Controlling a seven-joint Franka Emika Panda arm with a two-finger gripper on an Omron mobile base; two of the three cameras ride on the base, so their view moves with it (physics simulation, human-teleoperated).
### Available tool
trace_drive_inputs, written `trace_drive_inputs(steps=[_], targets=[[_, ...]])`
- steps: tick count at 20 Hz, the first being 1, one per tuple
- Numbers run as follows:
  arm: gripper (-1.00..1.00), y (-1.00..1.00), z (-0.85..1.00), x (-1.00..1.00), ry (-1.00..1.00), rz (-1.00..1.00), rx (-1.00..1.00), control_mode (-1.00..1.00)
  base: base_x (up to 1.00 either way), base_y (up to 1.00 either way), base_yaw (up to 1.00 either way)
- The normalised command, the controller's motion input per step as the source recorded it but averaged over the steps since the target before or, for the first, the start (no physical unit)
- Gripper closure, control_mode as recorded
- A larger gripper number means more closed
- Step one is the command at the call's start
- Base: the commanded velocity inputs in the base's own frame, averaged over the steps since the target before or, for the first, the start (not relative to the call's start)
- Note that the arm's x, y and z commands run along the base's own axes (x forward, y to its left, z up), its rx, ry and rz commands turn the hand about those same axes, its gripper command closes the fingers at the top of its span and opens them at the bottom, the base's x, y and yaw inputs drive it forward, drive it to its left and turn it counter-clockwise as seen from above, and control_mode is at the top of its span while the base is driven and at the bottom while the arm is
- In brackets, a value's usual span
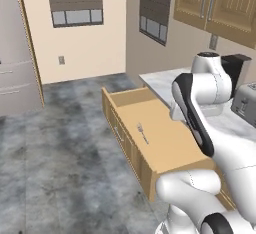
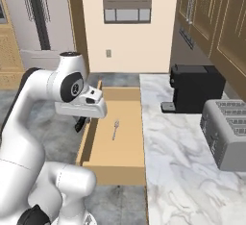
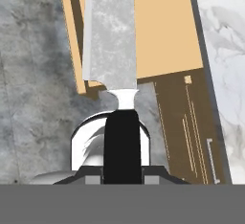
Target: Pick up the metallic utensils from the counter and place them in the open drawer. Make sure not to pick up any wooden utensils.
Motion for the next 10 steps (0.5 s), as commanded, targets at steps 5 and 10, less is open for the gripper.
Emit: trace_drive_inputs(steps=[5,10], targets=[[1.0,0.0,0.0,0.0,0.0,0.0,0.0,1.0,0.22,0.0,0.0],[1.0,0.0,0.0,0.0,0.0,0.0,0.0,1.0,0.02,0.0,0.0]])
